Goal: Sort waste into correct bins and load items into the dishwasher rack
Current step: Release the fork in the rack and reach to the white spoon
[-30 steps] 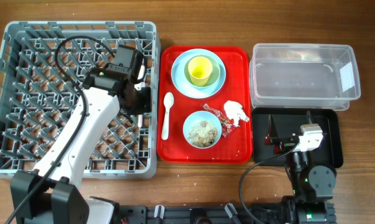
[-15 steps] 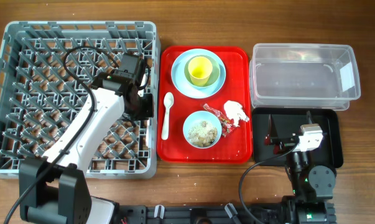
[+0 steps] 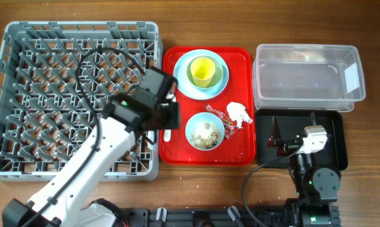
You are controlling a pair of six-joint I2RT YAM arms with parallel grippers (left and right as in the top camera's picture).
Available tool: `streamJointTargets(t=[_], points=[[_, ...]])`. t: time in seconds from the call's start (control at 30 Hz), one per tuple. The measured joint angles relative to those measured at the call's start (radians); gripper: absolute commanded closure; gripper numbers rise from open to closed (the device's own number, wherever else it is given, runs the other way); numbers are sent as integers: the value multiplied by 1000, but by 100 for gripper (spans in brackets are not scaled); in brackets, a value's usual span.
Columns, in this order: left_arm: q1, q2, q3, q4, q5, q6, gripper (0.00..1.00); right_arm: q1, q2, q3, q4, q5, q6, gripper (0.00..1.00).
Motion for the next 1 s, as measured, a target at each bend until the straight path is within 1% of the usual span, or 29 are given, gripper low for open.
streamJointTargets(t=[0.07,0.17,0.33,0.47,0.53,0.63,0.7,0.77,0.83,0.87,0.9,0.93,1.0], points=[[-45,1,-38,38,-53,-42,76,0,0,0,0,0,0,0],[-65,6,-72,92,-91,-74,76,0,0,0,0,0,0,0],[-70,69,-80,121,-106,-85,74,0,0,0,0,0,0,0],[-72,139,-82,180,-110,-92,73,0,0,0,0,0,0,0],[-72,152,-82,190,-135,-92,73,0,0,0,0,0,0,0],[-72,170,-82,191,-183,-92,69,0,0,0,0,0,0,0],[-72,220,-82,202,-207,-93,68,0,0,0,0,0,0,0],[-72,270,-82,233,-215,-93,70,0,0,0,0,0,0,0],[-72,311,-82,253,-228,-92,75,0,0,0,0,0,0,0],[-72,322,-82,258,-241,-92,83,0,0,0,0,0,0,0],[-72,326,-82,263,-256,-92,88,0,0,0,0,0,0,0],[-72,327,-82,271,-271,-95,90,0,0,0,0,0,0,0],[-72,327,-82,274,-292,-93,90,0,0,0,0,0,0,0]])
